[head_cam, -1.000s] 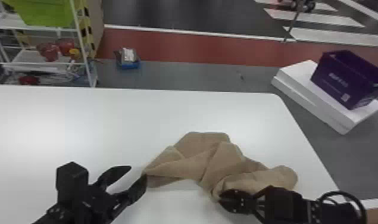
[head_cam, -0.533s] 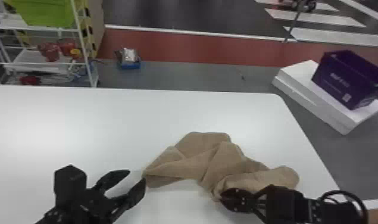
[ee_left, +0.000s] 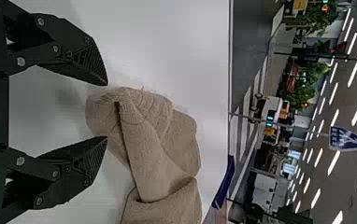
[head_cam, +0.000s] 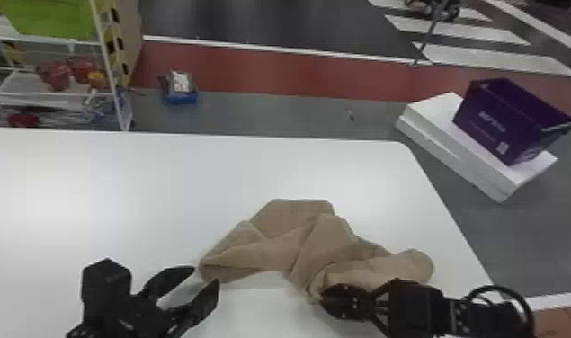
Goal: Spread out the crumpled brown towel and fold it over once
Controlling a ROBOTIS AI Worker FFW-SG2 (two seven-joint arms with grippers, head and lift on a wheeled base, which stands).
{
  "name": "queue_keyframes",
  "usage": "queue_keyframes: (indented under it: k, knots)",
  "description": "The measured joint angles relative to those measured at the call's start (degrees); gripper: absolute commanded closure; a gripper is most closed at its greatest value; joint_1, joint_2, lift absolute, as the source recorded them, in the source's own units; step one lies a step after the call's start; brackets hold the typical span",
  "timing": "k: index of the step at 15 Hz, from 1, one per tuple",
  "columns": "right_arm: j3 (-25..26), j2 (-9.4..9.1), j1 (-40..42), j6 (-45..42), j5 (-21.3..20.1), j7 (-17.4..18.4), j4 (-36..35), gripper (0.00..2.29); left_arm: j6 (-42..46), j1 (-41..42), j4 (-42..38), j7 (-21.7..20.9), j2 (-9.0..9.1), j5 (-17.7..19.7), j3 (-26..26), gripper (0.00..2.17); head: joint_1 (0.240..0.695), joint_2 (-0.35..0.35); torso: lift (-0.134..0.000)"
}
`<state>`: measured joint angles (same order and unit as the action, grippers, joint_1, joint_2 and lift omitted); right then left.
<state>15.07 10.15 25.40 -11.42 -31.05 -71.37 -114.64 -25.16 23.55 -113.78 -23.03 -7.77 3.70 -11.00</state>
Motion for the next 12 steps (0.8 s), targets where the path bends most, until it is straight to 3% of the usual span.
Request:
queue_keyframes:
  k: [8,11,12]
  knots:
    - [0.5,0.64,0.0,-0.2,0.7,0.1,0.4,1.54,0.9,-1.1,1.1,1.1,0.19,-0.2,-0.6,0.64,0.695,-0.228,-0.123]
    - [0.5,0.73,-0.3,-0.5,0.8,0.6,1.1,1.54,0.8,-1.3,1.3,1.3,0.14,-0.4,-0.8,1.88,0.695,-0.233,-0.123]
    - [0.5,0.76,-0.3,-0.9,0.8,0.7,1.2,1.54,0.8,-1.3,1.3,1.5,0.12,-0.4,-0.8,1.98,0.695,-0.232,-0.123]
